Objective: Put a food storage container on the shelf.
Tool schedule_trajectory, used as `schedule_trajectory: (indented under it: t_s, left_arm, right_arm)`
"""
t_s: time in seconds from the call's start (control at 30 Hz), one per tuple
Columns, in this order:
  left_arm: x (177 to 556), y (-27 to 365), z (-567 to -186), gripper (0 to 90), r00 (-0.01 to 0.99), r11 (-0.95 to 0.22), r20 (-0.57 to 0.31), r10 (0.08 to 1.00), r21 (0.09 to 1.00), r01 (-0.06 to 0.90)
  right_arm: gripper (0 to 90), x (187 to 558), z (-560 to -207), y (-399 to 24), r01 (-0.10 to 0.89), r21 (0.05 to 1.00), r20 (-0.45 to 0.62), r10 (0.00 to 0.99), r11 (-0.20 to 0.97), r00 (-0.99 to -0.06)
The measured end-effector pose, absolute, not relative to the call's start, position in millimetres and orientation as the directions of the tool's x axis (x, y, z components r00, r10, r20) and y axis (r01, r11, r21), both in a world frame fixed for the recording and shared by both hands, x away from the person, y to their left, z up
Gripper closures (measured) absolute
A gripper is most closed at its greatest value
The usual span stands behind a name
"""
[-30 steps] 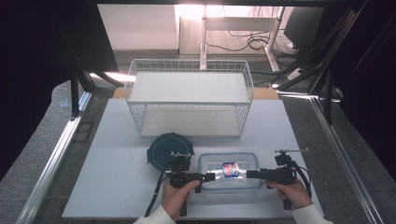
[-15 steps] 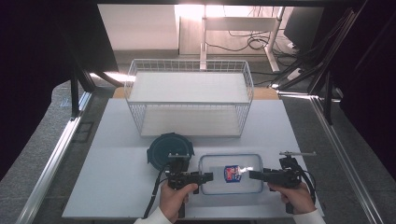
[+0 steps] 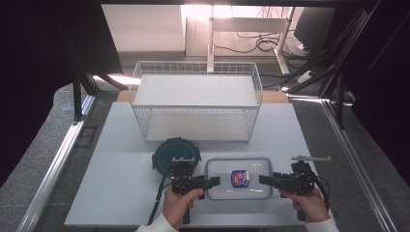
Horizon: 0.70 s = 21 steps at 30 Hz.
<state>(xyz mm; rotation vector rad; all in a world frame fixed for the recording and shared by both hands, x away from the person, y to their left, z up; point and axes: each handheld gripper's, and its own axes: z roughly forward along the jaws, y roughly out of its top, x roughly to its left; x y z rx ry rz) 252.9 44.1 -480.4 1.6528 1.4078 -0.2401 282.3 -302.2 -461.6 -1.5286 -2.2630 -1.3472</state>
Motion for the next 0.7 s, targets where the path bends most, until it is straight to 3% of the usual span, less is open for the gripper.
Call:
schedule_trajectory:
  t_s: [0.7]
  left_arm:
    - [260.1, 53.2, -442.2, 40.4, 0.388, 0.062, -0.612, 0.690, 0.583, 0.810]
  right_arm:
    - [38.8, 285.0, -428.0, -296.3, 0.723, 0.683, 0.474, 0.688, 0.107, -0.549]
